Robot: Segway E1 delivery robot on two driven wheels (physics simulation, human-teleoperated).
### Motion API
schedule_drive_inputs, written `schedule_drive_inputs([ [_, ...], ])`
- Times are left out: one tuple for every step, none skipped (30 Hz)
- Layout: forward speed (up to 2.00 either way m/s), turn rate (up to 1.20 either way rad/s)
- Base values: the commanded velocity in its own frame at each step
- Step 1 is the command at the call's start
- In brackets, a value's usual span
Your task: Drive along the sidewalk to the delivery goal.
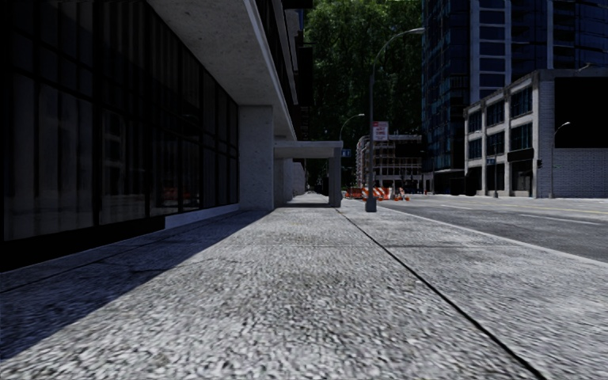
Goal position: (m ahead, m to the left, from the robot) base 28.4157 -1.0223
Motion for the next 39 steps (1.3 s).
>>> schedule_drive_inputs([
  [2.0,0.0],
  [2.0,0.0],
  [2.0,0.0],
  [2.0,0.0],
  [2.0,0.0],
  [2.0,0.0],
  [2.0,0.0],
  [2.0,0.0],
  [2.0,0.0],
  [2.0,0.0],
  [2.0,0.0],
  [2.0,0.0],
  [2.0,0.0],
  [2.0,0.0],
  [2.0,0.0],
  [2.0,0.0],
  [2.0,0.0],
  [2.0,0.0],
  [2.0,0.0],
  [2.0,0.0],
  [2.0,0.0],
  [2.0,0.0],
  [2.0,0.0],
  [2.0,0.0],
  [2.0,0.0],
  [2.0,0.0],
  [2.0,0.0],
  [2.0,0.0],
  [2.0,0.0],
  [2.0,0.0],
  [2.0,0.0],
  [2.0,0.0],
  [2.0,0.0],
  [2.0,0.0],
  [2.0,0.0],
  [2.0,0.0],
  [2.0,0.0],
  [2.0,0.0],
  [2.0,0.0],
])
